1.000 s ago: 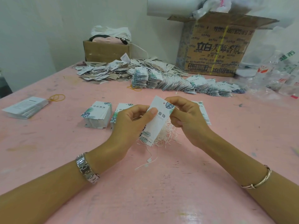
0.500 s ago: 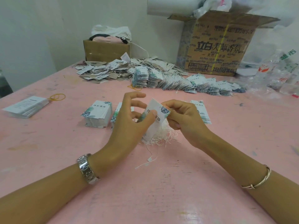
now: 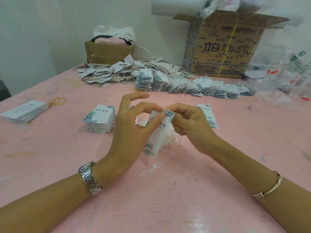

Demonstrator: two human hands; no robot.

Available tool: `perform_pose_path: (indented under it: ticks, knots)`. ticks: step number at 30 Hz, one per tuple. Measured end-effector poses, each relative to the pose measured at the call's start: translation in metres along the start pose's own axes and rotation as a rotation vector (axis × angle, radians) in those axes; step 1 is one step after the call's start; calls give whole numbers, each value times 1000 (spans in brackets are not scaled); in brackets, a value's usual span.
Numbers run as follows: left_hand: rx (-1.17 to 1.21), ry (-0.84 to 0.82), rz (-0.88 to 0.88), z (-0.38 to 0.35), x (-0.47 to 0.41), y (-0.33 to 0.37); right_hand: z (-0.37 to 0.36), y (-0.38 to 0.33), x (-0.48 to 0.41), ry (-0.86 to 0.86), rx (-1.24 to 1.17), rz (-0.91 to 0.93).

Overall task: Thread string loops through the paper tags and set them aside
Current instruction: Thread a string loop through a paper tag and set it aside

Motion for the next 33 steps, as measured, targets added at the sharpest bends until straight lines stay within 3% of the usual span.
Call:
perform_pose_path:
  ticks: [11,18,22,33]
  knots:
    - [-113,-57,124,-5,0,-16,1,1,-1,-43,199,35]
    - [-279,1,148,2,-1,-15,12,6,-4,-41,276,-65]
    - [-243,19,109,6,-4,-12,26,7,-7,17,249,-106]
    - [151,44,52,7,-4,-7,51,19,-11,82,127,-153]
Point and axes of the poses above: each hand's wrist, its own x-axis away from the middle knuckle, its own z-axis out of the back of the hand, y = z × x, the point moved 5 cm from there along -x, towards the middle knuckle, and after that the axes turned 5 degrees about -y, right-handed, at the moved point
